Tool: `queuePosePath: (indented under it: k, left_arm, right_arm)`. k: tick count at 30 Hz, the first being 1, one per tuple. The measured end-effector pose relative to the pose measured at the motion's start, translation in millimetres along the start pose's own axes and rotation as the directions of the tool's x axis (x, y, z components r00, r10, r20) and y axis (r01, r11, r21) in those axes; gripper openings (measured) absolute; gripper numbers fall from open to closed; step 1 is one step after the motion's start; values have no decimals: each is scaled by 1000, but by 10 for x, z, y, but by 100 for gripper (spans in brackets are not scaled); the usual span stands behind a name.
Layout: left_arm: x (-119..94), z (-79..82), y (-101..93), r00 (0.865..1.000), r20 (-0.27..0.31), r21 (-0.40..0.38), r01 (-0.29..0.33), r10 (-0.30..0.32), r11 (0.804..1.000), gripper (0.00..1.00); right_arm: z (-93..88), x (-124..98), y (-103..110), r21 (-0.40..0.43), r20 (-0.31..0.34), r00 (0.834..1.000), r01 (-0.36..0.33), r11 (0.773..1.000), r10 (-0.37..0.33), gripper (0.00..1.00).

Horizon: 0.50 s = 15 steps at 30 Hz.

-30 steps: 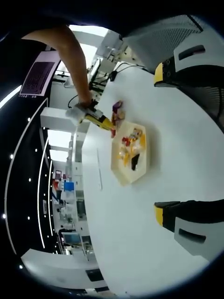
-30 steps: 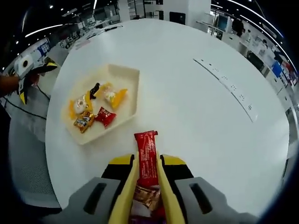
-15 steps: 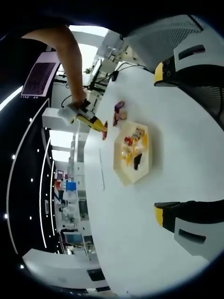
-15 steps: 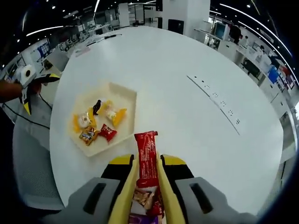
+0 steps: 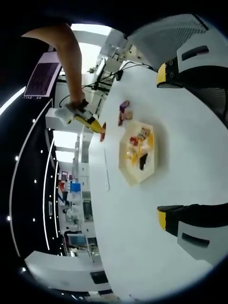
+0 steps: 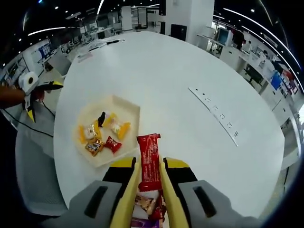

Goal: Place the target food into the container with the food tongs after gripping and lifting it, then release it inside without dropping or visibly crushing the food.

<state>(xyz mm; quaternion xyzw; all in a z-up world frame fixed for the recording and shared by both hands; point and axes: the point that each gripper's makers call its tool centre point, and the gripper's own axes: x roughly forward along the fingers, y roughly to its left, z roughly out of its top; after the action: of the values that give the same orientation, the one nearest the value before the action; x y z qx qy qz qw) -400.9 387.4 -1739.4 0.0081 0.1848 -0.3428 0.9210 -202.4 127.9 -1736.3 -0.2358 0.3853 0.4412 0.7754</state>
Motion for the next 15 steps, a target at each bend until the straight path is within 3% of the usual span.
queuePosePath:
  k: [9, 15]
  left_arm:
    - [-3, 6, -14, 1000, 3, 8, 2, -2, 1000, 99]
    - [-17, 26, 3, 1000, 12, 12, -8, 8, 1000, 99]
  right_arm:
    - [199, 54, 155, -40, -5, 1000, -13, 999, 13, 21]
    - [423, 88, 302, -70, 11, 999, -31, 997, 31, 21]
